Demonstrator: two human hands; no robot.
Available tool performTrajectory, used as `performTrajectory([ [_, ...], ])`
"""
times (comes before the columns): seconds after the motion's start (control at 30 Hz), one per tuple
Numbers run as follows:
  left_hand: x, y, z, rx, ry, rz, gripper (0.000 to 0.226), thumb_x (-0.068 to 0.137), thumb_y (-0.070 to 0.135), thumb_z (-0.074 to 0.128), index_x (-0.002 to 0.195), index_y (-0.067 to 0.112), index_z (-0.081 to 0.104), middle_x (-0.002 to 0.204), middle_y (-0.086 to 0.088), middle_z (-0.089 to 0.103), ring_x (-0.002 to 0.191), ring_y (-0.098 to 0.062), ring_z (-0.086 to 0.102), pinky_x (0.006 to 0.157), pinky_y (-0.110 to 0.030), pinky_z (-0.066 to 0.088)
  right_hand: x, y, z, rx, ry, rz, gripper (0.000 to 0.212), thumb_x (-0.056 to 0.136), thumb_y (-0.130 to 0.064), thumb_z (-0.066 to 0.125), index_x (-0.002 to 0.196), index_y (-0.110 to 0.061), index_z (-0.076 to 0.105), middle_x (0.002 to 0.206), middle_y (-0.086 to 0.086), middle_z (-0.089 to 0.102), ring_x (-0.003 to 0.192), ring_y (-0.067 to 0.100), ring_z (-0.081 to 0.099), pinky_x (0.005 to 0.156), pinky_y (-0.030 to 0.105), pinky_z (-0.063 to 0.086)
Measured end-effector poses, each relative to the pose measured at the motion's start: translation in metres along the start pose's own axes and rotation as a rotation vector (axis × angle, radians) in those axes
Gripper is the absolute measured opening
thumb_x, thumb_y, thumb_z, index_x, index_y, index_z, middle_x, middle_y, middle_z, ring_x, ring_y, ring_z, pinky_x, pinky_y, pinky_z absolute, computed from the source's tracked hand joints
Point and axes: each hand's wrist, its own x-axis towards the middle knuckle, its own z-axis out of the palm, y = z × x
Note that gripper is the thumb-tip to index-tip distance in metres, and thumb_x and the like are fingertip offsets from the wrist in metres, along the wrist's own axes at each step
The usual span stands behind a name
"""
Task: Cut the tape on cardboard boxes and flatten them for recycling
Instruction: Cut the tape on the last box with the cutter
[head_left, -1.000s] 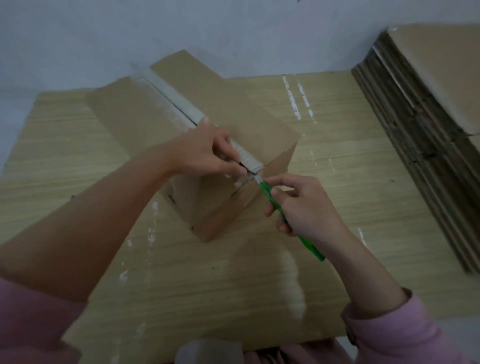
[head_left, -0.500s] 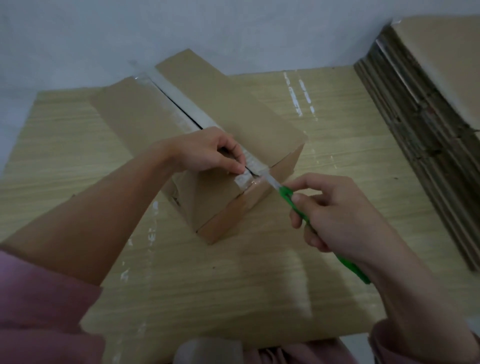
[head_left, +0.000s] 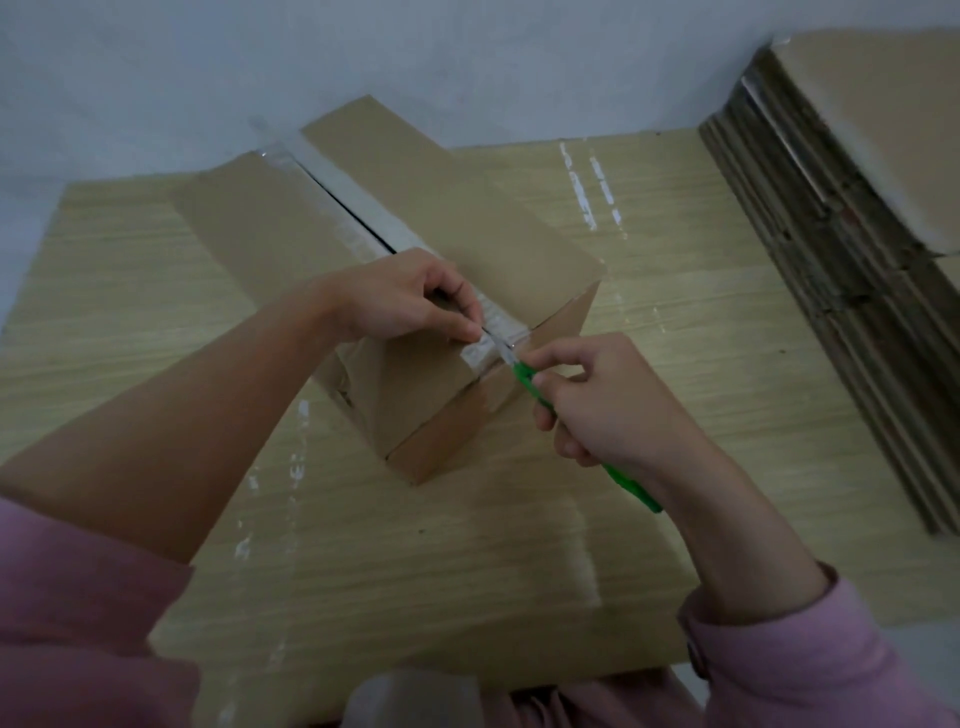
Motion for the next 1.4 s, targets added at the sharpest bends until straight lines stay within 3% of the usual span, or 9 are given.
performTrajectory([
  [0.43,-0.001,0.000,-0.003,-0.025,0.025,0.045,0.010,0.076,0.017,0.076,0.073,0.020,0.067,0.076,-0.003,0.066,0.071,-0.003,0.057,0.068,-0.013,0.042,-0.017,0.016,0.019,-0.003,-0.005,-0.049,0.030,0.093,-0.008,0.050,0.078,-0.031,0.059,0.069,0.009,0.058,0.031,0.007,0.041,0.034,0.016,0.029],
  [0.6,-0.016,0.000,0.004,0.466,0.126,0.094,0.050,0.045,0.077,0.067,0.068,0.035,0.053,0.084,0.015,0.050,0.086,-0.006,0.034,0.071,-0.019,0.031,-0.014,0.023,-0.021,-0.059,0.178,-0.189,0.025,0.088,-0.005,0.054,0.079,-0.026,0.064,0.048,0.002,0.054,0.035,0.010,0.038,0.042,0.021,0.029],
  [0.77,-0.052,0.004,-0.001,0.589,-0.098,0.196,0.029,0.054,0.048,0.069,0.074,0.031,0.056,0.084,0.012,0.048,0.080,-0.003,0.041,0.068,-0.010,0.034,0.017,0.010,-0.039,-0.127,0.324,-0.318,0.017,0.080,-0.031,0.067,0.068,-0.021,0.059,0.054,-0.001,0.052,0.049,0.017,0.045,0.053,0.026,0.035],
  [0.87,-0.069,0.004,-0.013,0.377,0.012,0.108,0.045,0.065,0.046,0.081,0.101,0.026,0.063,0.099,0.013,0.053,0.087,-0.002,0.054,0.077,-0.014,0.045,0.041,-0.006,-0.023,-0.333,0.261,-0.369,0.022,0.084,-0.027,0.066,0.072,-0.015,0.053,0.065,0.001,0.052,0.066,0.020,0.049,0.060,0.032,0.031],
  [0.97,-0.067,-0.008,-0.021,0.186,0.428,-0.039,0.048,0.078,0.042,0.073,0.116,0.015,0.059,0.116,0.003,0.052,0.105,-0.009,0.054,0.095,-0.034,0.044,0.057,-0.020,0.003,-0.477,0.187,-0.298,0.025,0.087,-0.032,0.063,0.083,-0.009,0.053,0.079,0.005,0.057,0.081,0.024,0.053,0.061,0.029,0.024],
  [1.1,-0.056,-0.023,-0.018,0.242,0.788,-0.613,0.078,0.088,0.055,0.052,0.145,0.009,0.025,0.153,-0.012,0.017,0.142,-0.030,0.016,0.114,-0.047,0.016,0.052,-0.034,0.013,-0.528,-0.024,-0.299,0.031,0.081,-0.019,0.071,0.066,-0.018,0.044,0.064,0.000,0.061,0.063,0.012,0.056,0.054,0.025,0.032],
  [1.17,-0.050,-0.026,-0.012,0.179,0.797,-0.724,0.089,0.088,0.062,0.043,0.149,0.004,0.010,0.157,-0.016,0.005,0.145,-0.031,0.001,0.115,-0.051,0.008,0.046,-0.040,0.011,-0.459,-0.214,-0.246,0.033,0.079,-0.013,0.073,0.064,-0.018,0.043,0.058,-0.001,0.065,0.042,0.001,0.047,0.044,0.015,0.033],
  [1.23,-0.048,-0.032,-0.004,0.291,0.731,-0.716,0.101,0.083,0.073,0.036,0.149,0.004,0.005,0.157,-0.017,0.000,0.144,-0.034,-0.005,0.115,-0.054,0.004,0.053,-0.044,0.012,-0.398,-0.133,-0.236,0.032,0.080,-0.016,0.071,0.067,-0.018,0.042,0.066,0.005,0.067,0.042,0.003,0.045,0.048,0.021,0.035],
  [1.4,-0.056,-0.044,0.012,0.640,0.524,-0.439,0.137,0.042,0.100,0.004,0.151,0.017,-0.001,0.159,-0.008,-0.007,0.145,-0.031,-0.009,0.116,-0.051,0.004,0.088,-0.059,0.005,-0.526,0.230,-0.323,0.016,0.084,-0.021,0.064,0.082,-0.015,0.049,0.094,0.006,0.055,0.086,0.023,0.049,0.065,0.025,0.027],
])
